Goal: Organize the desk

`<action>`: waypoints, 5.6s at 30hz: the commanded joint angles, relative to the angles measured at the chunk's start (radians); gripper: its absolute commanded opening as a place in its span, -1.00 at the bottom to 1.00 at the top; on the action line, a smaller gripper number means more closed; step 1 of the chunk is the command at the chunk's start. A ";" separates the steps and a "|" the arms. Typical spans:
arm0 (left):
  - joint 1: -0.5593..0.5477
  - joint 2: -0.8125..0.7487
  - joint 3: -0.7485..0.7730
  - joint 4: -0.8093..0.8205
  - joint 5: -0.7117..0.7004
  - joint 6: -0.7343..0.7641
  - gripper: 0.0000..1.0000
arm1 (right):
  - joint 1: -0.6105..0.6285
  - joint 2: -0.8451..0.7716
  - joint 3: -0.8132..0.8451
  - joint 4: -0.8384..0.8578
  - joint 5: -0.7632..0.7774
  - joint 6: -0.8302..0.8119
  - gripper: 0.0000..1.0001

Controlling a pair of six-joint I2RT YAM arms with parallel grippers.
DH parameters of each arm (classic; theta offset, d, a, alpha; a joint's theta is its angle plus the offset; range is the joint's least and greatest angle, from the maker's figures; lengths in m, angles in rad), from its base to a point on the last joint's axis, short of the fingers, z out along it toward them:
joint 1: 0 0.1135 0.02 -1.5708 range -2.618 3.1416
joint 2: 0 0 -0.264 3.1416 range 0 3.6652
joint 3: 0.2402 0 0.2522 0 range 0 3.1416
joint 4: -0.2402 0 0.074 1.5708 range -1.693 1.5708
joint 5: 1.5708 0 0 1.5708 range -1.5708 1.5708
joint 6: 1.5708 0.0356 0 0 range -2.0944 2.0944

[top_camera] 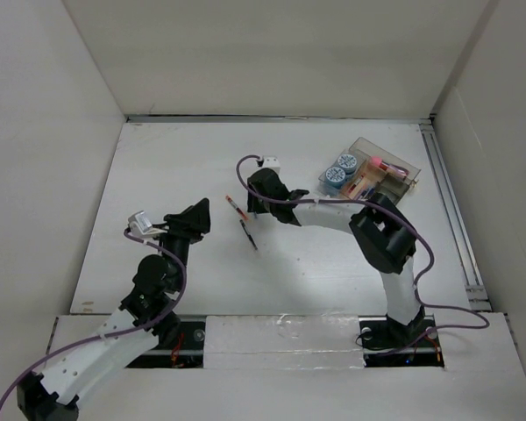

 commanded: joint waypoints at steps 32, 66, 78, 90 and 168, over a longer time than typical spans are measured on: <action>0.003 0.287 0.137 0.033 0.145 0.070 0.27 | -0.469 -0.430 -0.382 0.245 -0.237 0.155 -1.00; 0.003 0.263 0.123 0.041 0.134 0.056 0.26 | -0.508 -0.541 -0.500 0.230 0.010 0.225 -0.99; 0.003 -0.004 0.006 0.001 -0.061 -0.039 0.26 | -0.002 -0.129 -0.091 0.081 -0.007 -0.033 -0.60; 0.003 0.028 0.032 -0.027 -0.058 -0.037 0.25 | 0.107 0.166 0.241 -0.129 0.041 -0.128 -0.13; 0.003 0.080 0.039 -0.002 -0.021 -0.031 0.25 | -0.626 -0.633 -0.699 0.312 0.075 0.461 -0.81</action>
